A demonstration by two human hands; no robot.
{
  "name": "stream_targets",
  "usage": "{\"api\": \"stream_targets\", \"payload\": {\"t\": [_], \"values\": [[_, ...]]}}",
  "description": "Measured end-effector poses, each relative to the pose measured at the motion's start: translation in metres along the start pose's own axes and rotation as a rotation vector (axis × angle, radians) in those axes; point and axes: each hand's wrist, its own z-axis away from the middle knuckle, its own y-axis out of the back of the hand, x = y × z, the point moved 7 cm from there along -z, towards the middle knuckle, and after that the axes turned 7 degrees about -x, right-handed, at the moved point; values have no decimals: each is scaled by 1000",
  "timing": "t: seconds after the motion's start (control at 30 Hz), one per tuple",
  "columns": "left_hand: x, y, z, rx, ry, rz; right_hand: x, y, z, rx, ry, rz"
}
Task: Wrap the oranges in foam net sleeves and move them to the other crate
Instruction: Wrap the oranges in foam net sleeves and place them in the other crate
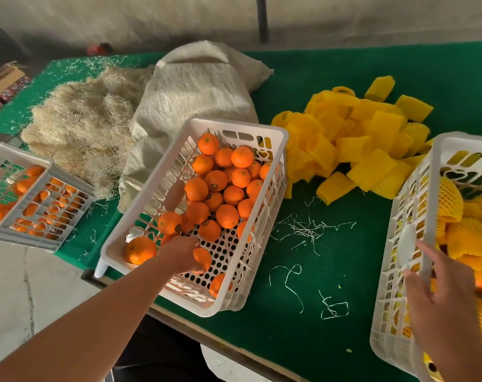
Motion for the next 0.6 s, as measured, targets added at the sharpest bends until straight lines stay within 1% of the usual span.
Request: {"api": "stream_targets", "payload": {"t": [0.07,0.13,0.2,0.23,0.27,0.33,0.4,0.47,0.53,0.6], "values": [[4,14,12,92,-40,274,-1,0,1,-4,0,-7],[9,28,29,146,-60,639,-3,1,2,-5,4,-20],[22,38,47,116,-115,1108,-3,2,2,8,3,-23],[29,41,56,87,-152,1307,-2,2,3,14,2,-27],[37,45,64,52,-201,1477,-1,2,3,20,2,-31],[56,55,79,-25,-354,1748,0,1,3,26,6,-34],[73,65,92,-89,-464,1910,1,1,3,28,2,-35],[90,74,102,-127,-528,1966,0,1,3,13,-25,-29],[105,81,108,-122,-553,1916,-3,3,4,2,-52,0],[118,84,110,-60,-553,1811,-12,11,6,52,-23,102]]}}
